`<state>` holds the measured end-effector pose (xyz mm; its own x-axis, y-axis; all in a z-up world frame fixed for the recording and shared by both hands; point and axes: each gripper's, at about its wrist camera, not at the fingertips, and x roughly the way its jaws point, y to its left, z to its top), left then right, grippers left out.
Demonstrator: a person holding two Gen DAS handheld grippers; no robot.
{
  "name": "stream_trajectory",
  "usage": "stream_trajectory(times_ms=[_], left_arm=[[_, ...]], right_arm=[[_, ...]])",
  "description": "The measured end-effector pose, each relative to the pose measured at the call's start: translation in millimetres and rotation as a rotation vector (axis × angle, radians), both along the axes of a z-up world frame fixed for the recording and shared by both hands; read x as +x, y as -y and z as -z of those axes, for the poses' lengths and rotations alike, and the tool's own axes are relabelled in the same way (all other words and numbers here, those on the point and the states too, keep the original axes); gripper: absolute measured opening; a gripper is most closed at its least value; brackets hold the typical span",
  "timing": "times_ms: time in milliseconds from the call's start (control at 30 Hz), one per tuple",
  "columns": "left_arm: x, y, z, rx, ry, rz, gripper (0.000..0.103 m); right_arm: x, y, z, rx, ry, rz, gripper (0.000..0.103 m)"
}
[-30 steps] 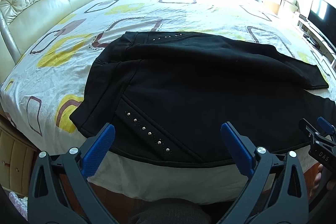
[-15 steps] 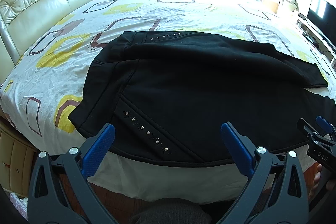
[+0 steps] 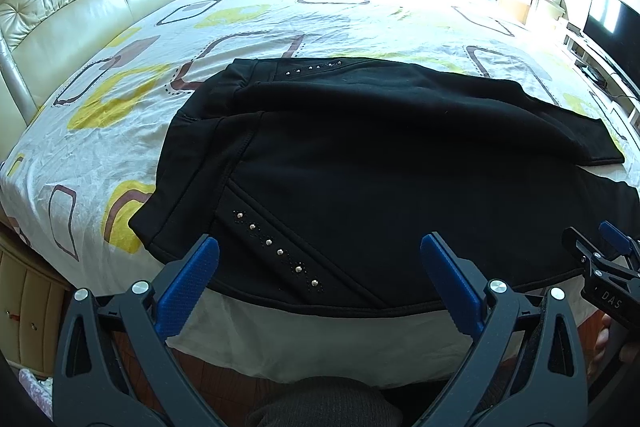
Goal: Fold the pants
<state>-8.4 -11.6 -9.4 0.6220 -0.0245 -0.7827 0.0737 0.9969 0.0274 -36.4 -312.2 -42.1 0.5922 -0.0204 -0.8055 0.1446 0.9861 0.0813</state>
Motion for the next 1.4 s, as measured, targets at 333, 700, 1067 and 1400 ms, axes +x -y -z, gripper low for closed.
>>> stream_trajectory(times_ms=[333, 700, 1067, 1400], left_arm=[[-0.5, 0.4, 0.7, -0.001, -0.002, 0.003, 0.101], [-1.4, -2.5, 1.1, -0.034, -0.023, 0.013, 0.101], [70.0, -108.4, 10.9, -0.563, -0.338, 0.107, 0.101], [226.3, -167.6, 26.9, -0.455, -0.275, 0.151, 0.101]], right_arm=[[0.1, -1.9, 1.1, 0.001, -0.004, -0.005, 0.098], [-0.1, -3.8, -1.3, -0.007, 0.002, -0.033, 0.098], [13.4, -3.8, -21.6, 0.015, 0.028, -0.118, 0.098], [99.2, 6.5, -38.7, 0.165, 0.09, -0.257, 0.098]])
